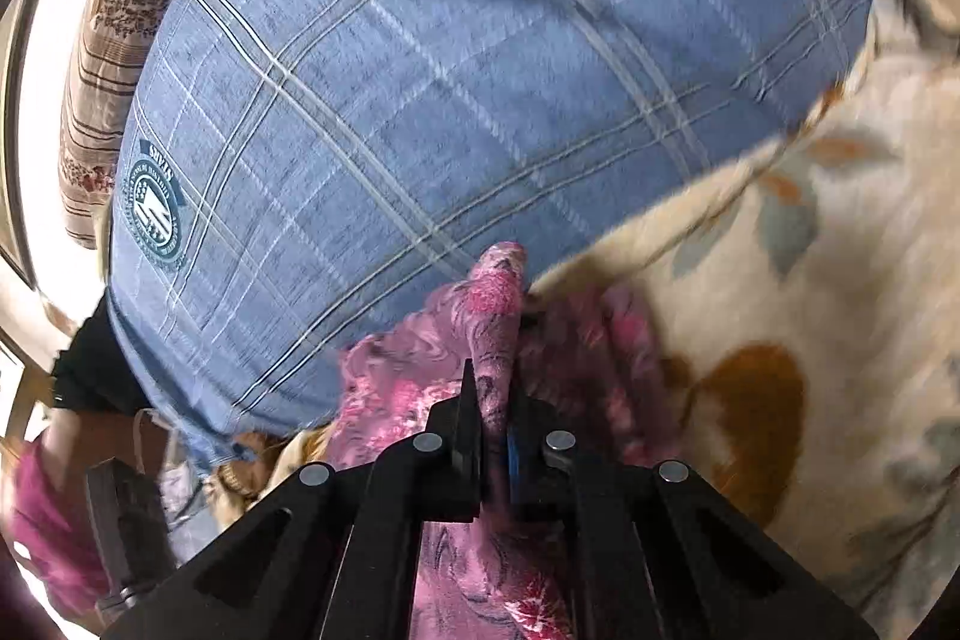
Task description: Fold small clothes
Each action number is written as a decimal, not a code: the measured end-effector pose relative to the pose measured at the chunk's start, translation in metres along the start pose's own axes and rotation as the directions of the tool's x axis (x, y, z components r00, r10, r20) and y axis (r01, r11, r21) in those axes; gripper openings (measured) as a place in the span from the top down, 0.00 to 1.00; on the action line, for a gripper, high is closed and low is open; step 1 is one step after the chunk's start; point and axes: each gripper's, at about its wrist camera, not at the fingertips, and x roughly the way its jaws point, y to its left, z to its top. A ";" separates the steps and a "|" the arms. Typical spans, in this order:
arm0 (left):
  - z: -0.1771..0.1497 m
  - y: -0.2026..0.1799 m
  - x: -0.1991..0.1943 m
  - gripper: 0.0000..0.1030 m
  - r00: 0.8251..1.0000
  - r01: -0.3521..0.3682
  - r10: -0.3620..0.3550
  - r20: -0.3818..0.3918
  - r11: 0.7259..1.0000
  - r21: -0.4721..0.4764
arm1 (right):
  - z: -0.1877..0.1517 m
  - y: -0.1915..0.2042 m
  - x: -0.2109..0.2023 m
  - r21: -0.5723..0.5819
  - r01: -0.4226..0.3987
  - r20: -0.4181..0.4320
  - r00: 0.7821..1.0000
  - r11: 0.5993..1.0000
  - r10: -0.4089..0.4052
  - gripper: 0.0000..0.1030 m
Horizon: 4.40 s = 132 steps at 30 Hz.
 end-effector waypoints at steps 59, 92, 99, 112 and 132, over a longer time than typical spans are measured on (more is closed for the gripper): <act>-0.053 -0.013 -0.028 0.54 0.999 0.045 -0.046 0.018 0.999 0.007 | -0.063 0.027 -0.091 -0.266 0.006 0.080 0.997 0.964 0.016 0.82; -0.013 0.062 0.010 0.36 0.983 0.168 -0.176 -0.053 0.976 -0.136 | 0.023 -0.056 -0.063 0.082 -0.036 -0.079 0.996 0.996 0.043 0.51; -0.030 0.039 0.021 0.24 0.962 0.242 -0.254 -0.097 0.963 -0.121 | -0.012 -0.038 -0.044 -0.020 -0.161 -0.220 0.963 0.987 0.153 0.49; -0.027 0.002 0.031 0.67 0.980 0.168 -0.179 -0.083 0.977 -0.128 | -0.019 -0.005 -0.036 -0.215 -0.079 -0.210 0.977 0.973 0.033 0.76; -0.078 0.032 -0.089 0.69 0.996 0.064 -0.065 0.056 0.998 0.021 | -0.100 0.091 -0.107 -0.385 -0.039 -0.069 0.998 0.922 0.013 0.79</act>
